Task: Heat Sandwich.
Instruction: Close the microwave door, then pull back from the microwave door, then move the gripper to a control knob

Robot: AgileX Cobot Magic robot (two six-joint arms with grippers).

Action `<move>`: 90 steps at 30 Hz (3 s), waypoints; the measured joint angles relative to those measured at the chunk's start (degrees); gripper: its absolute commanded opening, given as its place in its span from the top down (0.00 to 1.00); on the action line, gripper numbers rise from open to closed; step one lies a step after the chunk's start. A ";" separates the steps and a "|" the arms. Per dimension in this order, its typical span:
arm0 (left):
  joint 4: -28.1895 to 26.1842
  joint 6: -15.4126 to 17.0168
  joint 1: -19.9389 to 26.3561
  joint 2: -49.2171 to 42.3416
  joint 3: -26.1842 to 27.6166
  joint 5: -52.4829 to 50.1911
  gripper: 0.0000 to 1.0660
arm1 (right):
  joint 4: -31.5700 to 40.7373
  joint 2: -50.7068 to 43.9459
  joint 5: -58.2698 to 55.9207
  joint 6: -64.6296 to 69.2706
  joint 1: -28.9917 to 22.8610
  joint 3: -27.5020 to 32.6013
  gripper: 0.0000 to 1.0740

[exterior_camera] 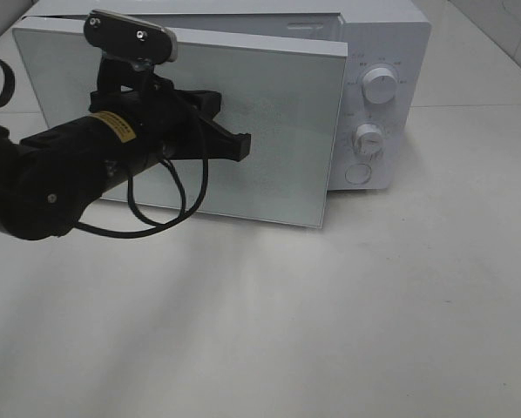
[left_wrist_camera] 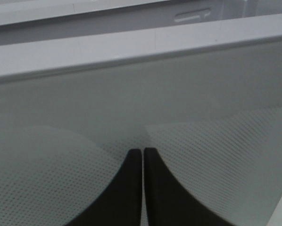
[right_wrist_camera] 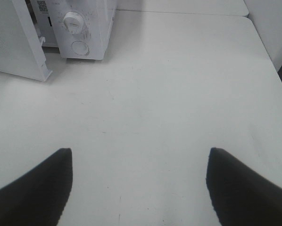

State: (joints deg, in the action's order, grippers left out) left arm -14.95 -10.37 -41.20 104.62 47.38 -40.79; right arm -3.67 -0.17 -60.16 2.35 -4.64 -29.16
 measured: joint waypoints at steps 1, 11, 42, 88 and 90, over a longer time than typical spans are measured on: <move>-0.74 -0.40 -0.29 0.52 0.86 0.40 1.00 | 0.00 0.00 0.00 0.00 0.00 0.00 0.29; -5.39 -4.30 -1.60 6.07 10.66 4.81 1.00 | 0.00 0.00 0.00 0.00 0.00 0.00 0.29; -10.31 -8.94 -2.18 13.41 24.35 15.47 1.00 | 0.00 0.00 0.00 0.00 0.00 0.00 0.29; -13.18 -8.71 -7.10 0.40 7.45 17.82 1.00 | 0.00 0.00 0.00 0.00 0.00 0.00 0.29; -13.18 -8.71 -7.10 -1.03 6.59 20.11 0.94 | 0.00 0.00 0.00 0.00 0.00 0.00 0.29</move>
State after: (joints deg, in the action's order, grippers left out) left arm -28.13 -19.08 -48.30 103.59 53.97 -20.68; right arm -3.67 -0.17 -60.16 2.35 -4.64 -29.16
